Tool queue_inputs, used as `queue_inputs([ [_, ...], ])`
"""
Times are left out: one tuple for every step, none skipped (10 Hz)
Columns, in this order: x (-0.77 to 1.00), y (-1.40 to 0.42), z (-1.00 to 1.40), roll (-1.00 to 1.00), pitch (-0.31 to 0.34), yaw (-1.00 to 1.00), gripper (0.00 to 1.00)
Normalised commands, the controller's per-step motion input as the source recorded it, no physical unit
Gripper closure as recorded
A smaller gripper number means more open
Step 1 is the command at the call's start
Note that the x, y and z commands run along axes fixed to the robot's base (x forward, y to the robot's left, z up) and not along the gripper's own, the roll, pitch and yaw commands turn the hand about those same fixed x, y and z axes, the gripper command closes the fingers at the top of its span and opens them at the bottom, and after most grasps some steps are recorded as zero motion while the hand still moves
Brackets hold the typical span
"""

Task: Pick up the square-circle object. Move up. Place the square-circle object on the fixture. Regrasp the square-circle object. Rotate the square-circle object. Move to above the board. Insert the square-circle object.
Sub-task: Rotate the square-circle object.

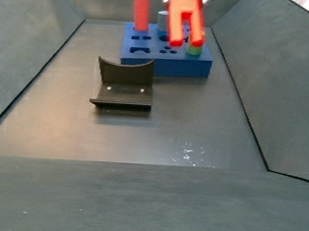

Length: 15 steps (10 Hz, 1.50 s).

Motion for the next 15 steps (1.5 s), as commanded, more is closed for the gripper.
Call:
queue_inputs([
  [-0.78, 0.04, 0.58, -0.15, -0.043, -0.09, 1.00],
  [-0.60, 0.02, 0.33, -0.14, -0.036, -0.08, 1.00],
  [-0.48, 0.02, 0.14, -0.13, -0.028, -0.08, 1.00],
  [-0.32, 0.02, 0.03, -0.11, -0.030, -0.07, 1.00],
  [0.00, 0.00, 0.00, -0.96, -0.101, -1.00, 1.00],
  [0.10, 0.03, 0.01, -0.96, -0.075, -1.00, 1.00],
  [0.01, 0.06, 0.04, -0.96, -0.034, -1.00, 1.00],
  [-0.04, 0.03, 0.04, -0.94, 0.029, -1.00, 1.00],
  [-0.03, 0.03, 0.03, -0.93, 0.064, -1.00, 1.00],
  [0.00, 0.03, 0.01, -0.92, 0.135, -1.00, 1.00],
  [0.00, 0.02, 0.01, -0.91, 0.187, -1.00, 1.00],
  [-0.02, 0.02, 0.03, -0.91, 0.253, -1.00, 1.00],
  [-0.03, 0.02, 0.03, -0.92, 0.285, -1.00, 1.00],
  [-0.04, 0.02, 0.04, -0.93, 0.351, -1.00, 1.00],
  [-0.02, 0.02, 0.03, -0.95, 0.416, -1.00, 1.00],
])
